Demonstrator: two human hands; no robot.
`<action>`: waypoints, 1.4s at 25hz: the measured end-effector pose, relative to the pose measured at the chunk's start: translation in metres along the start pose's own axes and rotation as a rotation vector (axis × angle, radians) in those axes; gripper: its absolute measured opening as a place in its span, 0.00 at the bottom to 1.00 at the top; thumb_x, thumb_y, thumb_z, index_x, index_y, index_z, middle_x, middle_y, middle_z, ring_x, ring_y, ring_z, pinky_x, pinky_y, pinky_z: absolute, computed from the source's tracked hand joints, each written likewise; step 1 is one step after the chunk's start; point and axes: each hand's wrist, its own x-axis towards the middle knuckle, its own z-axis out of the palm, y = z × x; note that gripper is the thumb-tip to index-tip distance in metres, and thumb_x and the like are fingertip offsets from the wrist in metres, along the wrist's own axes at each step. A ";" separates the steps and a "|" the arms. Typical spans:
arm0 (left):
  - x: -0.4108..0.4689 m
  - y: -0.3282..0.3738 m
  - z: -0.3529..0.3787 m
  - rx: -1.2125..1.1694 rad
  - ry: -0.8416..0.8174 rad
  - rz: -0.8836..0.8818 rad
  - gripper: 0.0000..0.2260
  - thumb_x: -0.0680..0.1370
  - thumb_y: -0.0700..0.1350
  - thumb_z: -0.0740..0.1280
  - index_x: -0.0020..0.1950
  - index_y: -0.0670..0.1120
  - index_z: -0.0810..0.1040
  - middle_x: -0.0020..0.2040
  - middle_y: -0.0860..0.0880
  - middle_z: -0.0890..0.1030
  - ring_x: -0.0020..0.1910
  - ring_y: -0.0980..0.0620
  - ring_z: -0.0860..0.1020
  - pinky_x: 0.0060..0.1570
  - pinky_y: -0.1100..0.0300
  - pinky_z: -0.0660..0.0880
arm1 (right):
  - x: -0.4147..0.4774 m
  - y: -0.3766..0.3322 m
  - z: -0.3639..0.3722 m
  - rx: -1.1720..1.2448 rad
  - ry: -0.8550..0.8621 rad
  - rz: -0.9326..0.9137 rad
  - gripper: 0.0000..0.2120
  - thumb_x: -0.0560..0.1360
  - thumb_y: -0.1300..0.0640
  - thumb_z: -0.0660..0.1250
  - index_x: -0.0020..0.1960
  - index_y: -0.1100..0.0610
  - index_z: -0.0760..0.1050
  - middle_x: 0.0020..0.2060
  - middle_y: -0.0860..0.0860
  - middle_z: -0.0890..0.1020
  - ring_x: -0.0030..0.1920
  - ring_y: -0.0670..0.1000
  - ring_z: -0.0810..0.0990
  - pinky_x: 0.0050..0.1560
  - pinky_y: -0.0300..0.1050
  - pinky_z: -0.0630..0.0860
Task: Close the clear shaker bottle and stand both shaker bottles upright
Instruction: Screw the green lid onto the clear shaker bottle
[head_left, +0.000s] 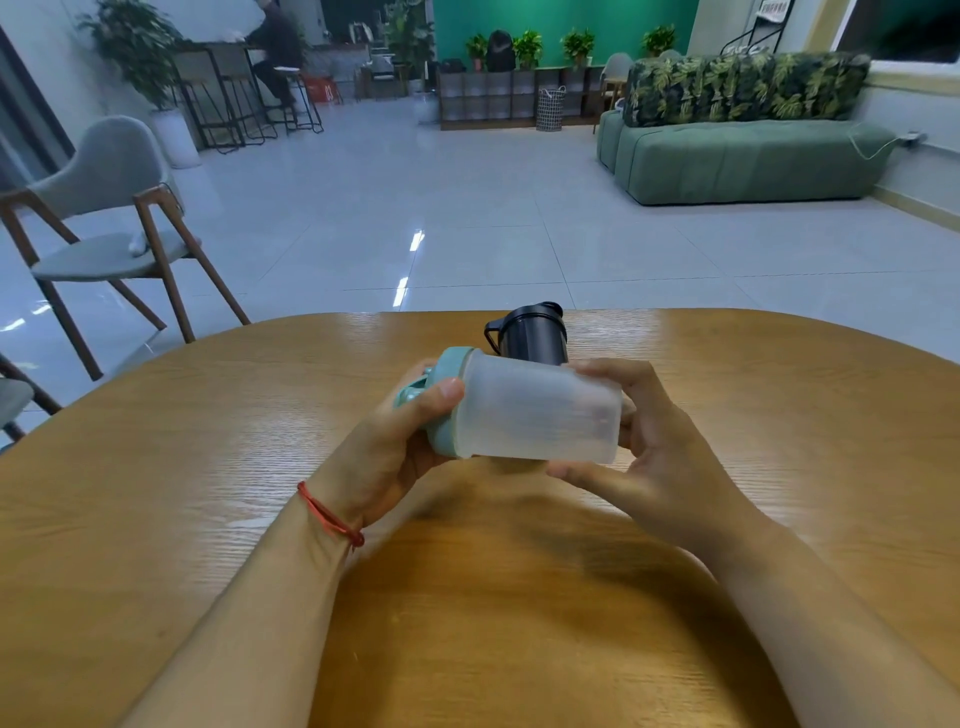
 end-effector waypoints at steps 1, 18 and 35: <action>-0.002 0.000 0.002 0.068 -0.006 0.056 0.40 0.69 0.57 0.82 0.76 0.43 0.73 0.59 0.45 0.83 0.55 0.46 0.85 0.50 0.49 0.85 | 0.000 -0.002 0.000 0.055 0.023 0.106 0.29 0.73 0.42 0.83 0.69 0.38 0.73 0.63 0.46 0.82 0.57 0.51 0.88 0.49 0.47 0.88; -0.002 0.004 0.005 -0.081 0.020 -0.020 0.21 0.72 0.55 0.76 0.63 0.50 0.89 0.58 0.44 0.88 0.56 0.43 0.85 0.59 0.41 0.83 | -0.006 -0.005 -0.001 -0.132 0.076 -0.058 0.35 0.74 0.43 0.81 0.76 0.44 0.70 0.63 0.48 0.81 0.53 0.53 0.87 0.42 0.44 0.85; -0.001 0.005 0.005 -0.052 0.170 -0.057 0.19 0.73 0.60 0.73 0.57 0.50 0.90 0.51 0.44 0.87 0.47 0.45 0.87 0.36 0.47 0.87 | -0.008 -0.012 0.016 -0.086 0.075 -0.068 0.42 0.76 0.51 0.82 0.83 0.42 0.63 0.74 0.42 0.72 0.68 0.51 0.80 0.55 0.46 0.86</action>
